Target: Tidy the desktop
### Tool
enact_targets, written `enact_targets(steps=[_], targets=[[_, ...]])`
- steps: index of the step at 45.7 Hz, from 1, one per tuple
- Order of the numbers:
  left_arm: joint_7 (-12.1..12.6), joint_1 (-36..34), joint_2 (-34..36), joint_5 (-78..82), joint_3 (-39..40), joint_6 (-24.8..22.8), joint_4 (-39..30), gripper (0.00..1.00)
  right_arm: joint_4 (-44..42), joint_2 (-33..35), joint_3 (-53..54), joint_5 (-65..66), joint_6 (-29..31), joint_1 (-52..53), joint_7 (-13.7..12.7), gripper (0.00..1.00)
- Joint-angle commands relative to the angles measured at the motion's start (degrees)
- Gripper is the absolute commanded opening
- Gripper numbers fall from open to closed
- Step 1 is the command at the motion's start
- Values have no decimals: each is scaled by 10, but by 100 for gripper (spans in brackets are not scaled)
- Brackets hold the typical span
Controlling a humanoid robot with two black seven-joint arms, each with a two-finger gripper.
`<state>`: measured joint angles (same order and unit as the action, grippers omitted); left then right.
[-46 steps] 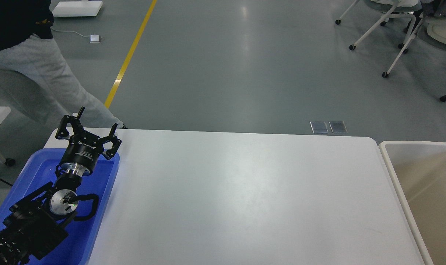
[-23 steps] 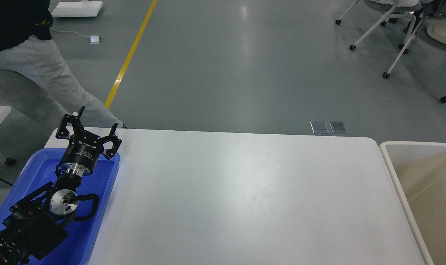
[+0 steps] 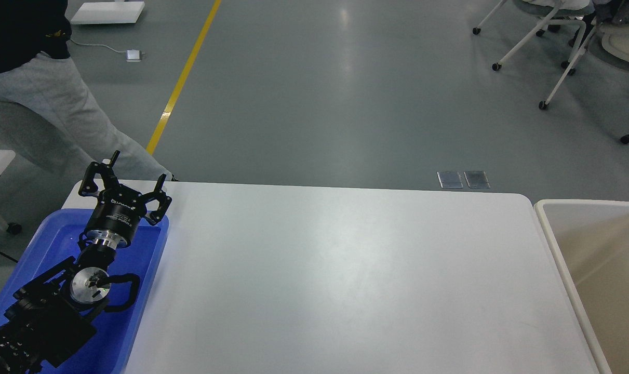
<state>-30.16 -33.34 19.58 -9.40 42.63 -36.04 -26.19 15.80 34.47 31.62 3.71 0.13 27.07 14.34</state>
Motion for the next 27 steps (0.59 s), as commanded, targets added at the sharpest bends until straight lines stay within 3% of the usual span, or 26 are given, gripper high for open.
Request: enact_targets(steps=[1,22,27], targets=[[0,0,0,0,0,0,0,100,-15,-11,5,-2,-2,4,-4,100],[-1,0,-1,0,0,0,0,100,-14,-9,6,-6,-2,6,1,100],[0,0,0,0,0,0,0,100,-9,-10,50,-6,1,9,2,100]])
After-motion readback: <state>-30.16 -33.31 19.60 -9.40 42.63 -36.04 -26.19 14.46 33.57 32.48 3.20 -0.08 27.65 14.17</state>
